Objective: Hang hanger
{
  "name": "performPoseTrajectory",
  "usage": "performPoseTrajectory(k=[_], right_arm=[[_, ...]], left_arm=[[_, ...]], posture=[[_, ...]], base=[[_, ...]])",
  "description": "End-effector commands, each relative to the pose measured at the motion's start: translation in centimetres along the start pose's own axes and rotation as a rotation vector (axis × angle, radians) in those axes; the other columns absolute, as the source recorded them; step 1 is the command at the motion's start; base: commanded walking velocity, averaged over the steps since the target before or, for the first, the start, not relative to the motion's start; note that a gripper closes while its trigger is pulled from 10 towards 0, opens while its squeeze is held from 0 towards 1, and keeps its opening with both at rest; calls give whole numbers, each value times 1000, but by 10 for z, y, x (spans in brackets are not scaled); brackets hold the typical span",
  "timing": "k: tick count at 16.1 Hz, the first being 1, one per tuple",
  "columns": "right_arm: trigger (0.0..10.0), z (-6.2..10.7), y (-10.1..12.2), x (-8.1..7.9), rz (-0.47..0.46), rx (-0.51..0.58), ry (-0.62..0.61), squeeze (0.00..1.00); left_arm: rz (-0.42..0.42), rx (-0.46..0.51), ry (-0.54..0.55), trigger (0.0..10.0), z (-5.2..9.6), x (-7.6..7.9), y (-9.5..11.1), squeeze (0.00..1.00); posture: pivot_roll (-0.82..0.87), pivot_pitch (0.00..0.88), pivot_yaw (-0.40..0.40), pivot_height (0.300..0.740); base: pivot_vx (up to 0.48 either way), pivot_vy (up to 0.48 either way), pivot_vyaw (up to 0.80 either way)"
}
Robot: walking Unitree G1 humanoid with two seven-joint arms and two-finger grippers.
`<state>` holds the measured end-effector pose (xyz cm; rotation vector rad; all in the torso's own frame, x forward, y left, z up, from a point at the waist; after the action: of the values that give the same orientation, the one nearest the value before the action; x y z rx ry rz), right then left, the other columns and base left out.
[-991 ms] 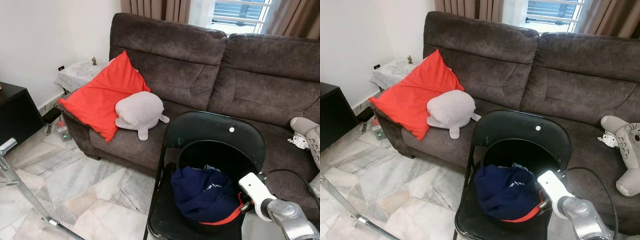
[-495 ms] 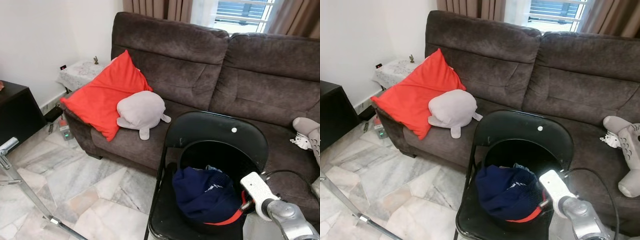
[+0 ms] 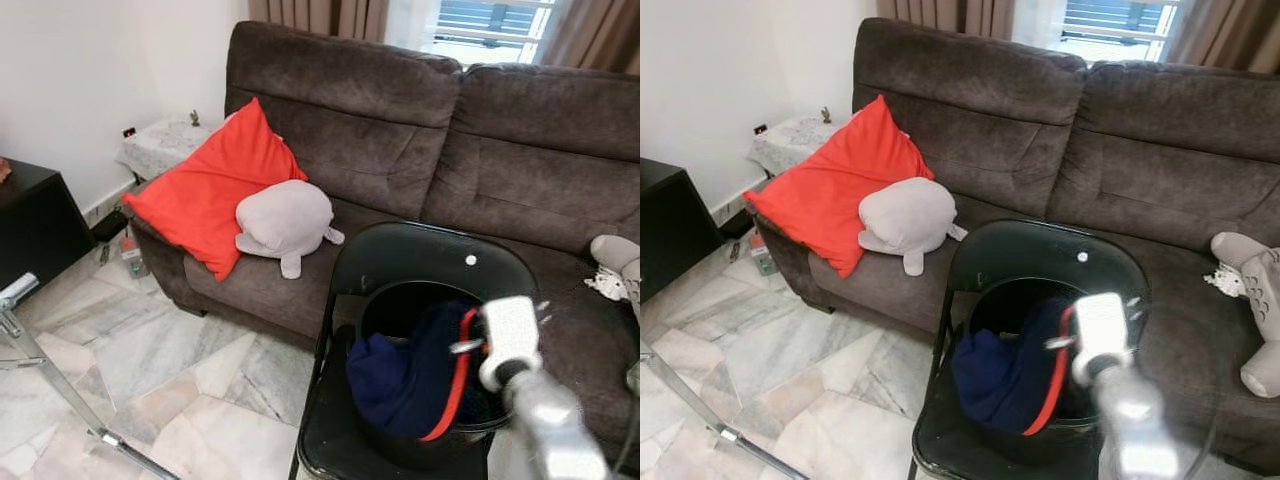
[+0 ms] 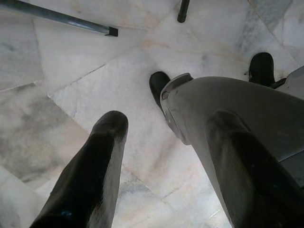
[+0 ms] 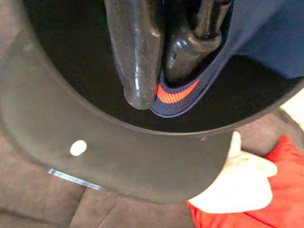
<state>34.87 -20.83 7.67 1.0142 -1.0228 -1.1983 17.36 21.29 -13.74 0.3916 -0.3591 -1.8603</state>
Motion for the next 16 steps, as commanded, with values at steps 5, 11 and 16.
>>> performPoseTrajectory(k=[5, 11, 16], right_arm=[[0, 20, 21, 6, -42, 88, -237, 0], [0, 80, 34, -10, 110, 95, -230, 0], [0, 129, -20, 21, 184, -209, -386, 0]], left_arm=[[-6, -23, 0, 10000, 1, 1, -7, 0], [-5, -23, -1, 10000, 0, 0, -5, 0], [-11, -18, -4, 10000, 0, 0, -2, 0]], posture=[[-69, 0, -19, 740], [-103, 0, -22, 740], [-125, 0, -25, 740]], base=[[0, 0, 0], [0, 0, 0], [0, 0, 0]])
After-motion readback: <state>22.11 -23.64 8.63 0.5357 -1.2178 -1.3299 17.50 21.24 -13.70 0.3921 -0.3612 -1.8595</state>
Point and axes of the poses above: a point about 5 cm out from each wrist's last joint towards the gripper, its own z axis pointing back from the gripper into the wrist, its own y axis along the axis of the wrist's last joint, x = y × z, the point moved 5 cm from there along -z, pointing out of the wrist towards the gripper, and after that the axes turned 5 degrees about -z, right-handed, at the moved point
